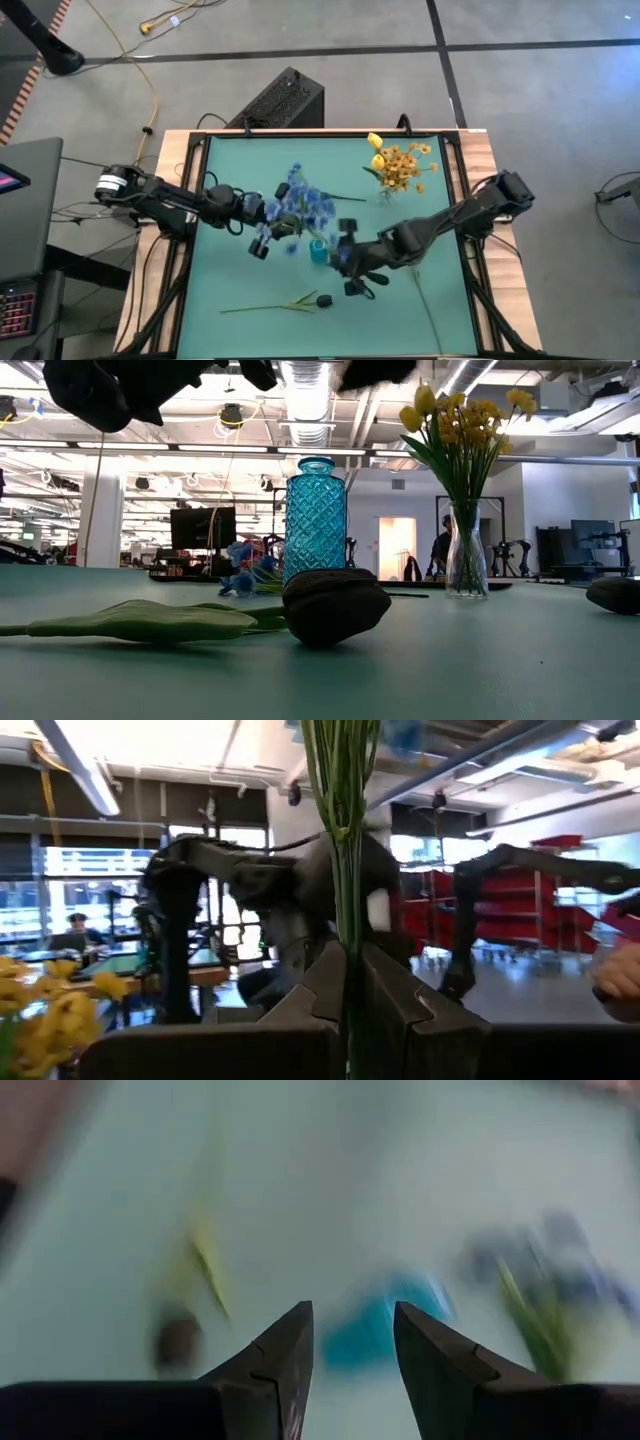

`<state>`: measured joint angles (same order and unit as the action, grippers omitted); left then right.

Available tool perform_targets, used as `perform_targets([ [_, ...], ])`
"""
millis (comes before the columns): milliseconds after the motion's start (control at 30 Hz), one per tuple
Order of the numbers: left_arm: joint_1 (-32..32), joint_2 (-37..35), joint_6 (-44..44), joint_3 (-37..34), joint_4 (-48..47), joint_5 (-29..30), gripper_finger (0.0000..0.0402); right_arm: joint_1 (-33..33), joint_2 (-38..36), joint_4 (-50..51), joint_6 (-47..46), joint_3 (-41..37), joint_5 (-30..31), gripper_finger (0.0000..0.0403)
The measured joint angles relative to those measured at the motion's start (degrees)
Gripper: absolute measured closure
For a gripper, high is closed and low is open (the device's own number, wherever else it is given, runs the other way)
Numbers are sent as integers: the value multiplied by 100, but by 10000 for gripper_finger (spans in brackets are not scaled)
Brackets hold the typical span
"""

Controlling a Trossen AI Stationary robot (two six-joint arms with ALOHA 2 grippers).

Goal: Sort flowers into vase by color
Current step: Put the bottom blue flower into the blue transparent vase

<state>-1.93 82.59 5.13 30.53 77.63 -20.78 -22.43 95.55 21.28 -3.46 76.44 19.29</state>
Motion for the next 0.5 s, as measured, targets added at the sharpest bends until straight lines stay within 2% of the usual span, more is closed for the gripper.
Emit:
perform_targets([
  [100, -39, 0, 29, -135, 148, -1, 398, 71, -259, -1258, 161, -681, 109, 237],
  [300, -246, -3, 144, -226, 340, 145, 398, 133, -285, -4425, 223, -1776, 951, 237],
  [400, -383, 4, -5, -226, 292, 404, 398, 169, -235, -5114, 328, -1972, 1213, 237],
  [500, -446, 4, -153, -226, 287, 601, 398, 179, -80, -5603, 404, -1964, 1160, 237],
])
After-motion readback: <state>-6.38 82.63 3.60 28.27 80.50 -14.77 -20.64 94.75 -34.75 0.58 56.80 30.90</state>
